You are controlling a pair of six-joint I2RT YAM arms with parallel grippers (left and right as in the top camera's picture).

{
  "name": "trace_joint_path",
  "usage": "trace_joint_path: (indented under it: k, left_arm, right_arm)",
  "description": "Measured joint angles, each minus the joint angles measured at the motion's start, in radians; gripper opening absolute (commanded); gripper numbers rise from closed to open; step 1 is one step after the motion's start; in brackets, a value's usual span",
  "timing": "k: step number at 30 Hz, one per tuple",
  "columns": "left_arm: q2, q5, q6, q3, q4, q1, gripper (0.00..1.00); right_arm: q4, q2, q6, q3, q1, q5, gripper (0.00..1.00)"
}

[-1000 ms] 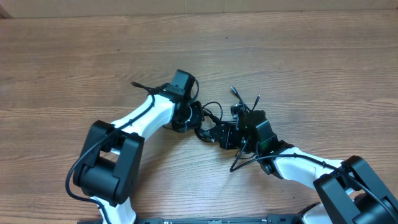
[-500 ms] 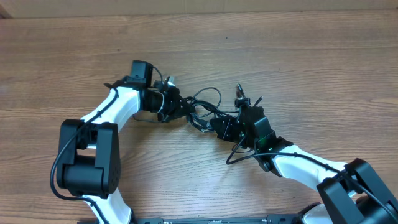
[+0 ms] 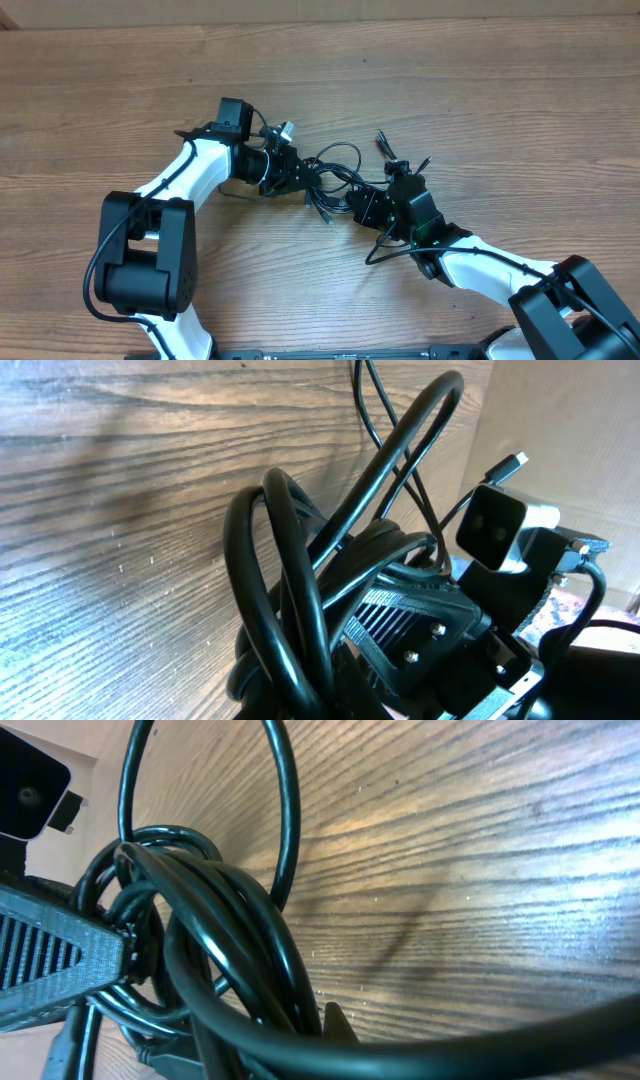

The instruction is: Untangle cables

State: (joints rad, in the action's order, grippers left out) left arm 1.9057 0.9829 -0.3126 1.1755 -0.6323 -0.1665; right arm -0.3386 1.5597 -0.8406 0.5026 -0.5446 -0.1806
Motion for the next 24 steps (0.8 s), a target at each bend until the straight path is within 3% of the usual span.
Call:
trace_joint_path:
  k: [4, 7, 11, 16, 17, 24]
  left_arm:
    - [0.0, -0.058, 0.01, 0.008, -0.001, -0.012, 0.05]
    - [0.0, -0.124, 0.01, 0.01, -0.004, -0.024, 0.1]
    - [0.0, -0.245, -0.016, 0.01, -0.006, -0.055, 0.35]
    - [0.0, -0.46, -0.101, 0.011, -0.006, -0.1, 0.72]
    - [0.0, -0.492, -0.12, 0.011, -0.006, -0.107, 0.76]
    - [0.0, -0.576, -0.211, 0.011, -0.012, -0.12, 0.71]
  right_arm:
    - [-0.029, 0.002, 0.025, -0.006, 0.0, -0.006, 0.04]
    - [-0.063, 0.005, 0.078, -0.014, 0.002, -0.043, 0.04]
    - [-0.089, 0.007, 0.146, -0.017, 0.004, -0.1, 0.04]
    - [-0.087, 0.007, 0.189, -0.019, 0.006, -0.13, 0.04]
    - [-0.082, 0.007, 0.194, -0.019, 0.007, -0.127, 0.04]
    - [-0.05, 0.007, 0.206, -0.019, 0.007, -0.066, 0.04]
